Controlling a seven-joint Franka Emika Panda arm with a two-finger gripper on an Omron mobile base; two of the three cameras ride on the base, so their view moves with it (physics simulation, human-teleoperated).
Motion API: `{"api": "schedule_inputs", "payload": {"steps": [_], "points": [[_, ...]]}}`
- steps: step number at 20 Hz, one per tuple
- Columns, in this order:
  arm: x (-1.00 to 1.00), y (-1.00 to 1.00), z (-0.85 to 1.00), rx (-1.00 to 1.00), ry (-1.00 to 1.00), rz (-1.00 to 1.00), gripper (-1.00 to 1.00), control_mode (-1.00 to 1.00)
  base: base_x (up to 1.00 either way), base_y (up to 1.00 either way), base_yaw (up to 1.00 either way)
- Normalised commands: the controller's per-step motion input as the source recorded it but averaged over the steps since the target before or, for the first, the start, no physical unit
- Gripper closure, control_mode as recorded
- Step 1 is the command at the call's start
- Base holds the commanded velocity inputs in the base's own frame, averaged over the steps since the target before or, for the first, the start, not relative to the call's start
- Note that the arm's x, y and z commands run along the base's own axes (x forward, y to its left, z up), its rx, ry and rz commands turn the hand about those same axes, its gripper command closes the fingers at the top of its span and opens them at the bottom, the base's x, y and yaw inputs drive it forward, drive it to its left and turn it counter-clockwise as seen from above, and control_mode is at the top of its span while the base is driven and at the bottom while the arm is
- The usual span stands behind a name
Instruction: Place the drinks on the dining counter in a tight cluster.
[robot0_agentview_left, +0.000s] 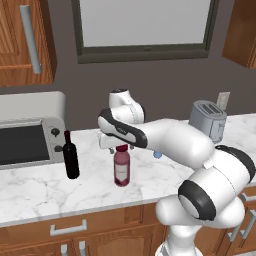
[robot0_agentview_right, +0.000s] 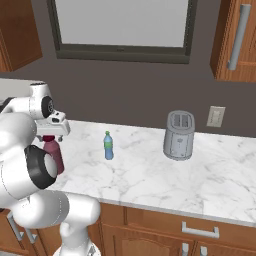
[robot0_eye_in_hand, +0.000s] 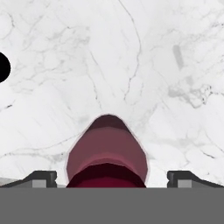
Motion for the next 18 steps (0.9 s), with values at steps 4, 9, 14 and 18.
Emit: {"api": "schedule_inputs", "payload": {"steps": [4, 9, 14, 18], "points": [[0.00, 0.00, 0.00, 0.00, 0.00, 0.00, -1.00, -1.00, 0.00, 0.00, 0.00], [0.00, 0.00, 0.00, 0.00, 0.00, 0.00, 1.00, -1.00, 0.00, 0.00, 0.00], [0.00, 0.00, 0.00, 0.00, 0.00, 0.00, 1.00, -1.00, 0.00, 0.00, 0.00], [-0.04, -0.02, 0.00, 0.00, -0.01, 0.00, 1.00, -1.00, 0.00, 0.00, 0.00]]}}
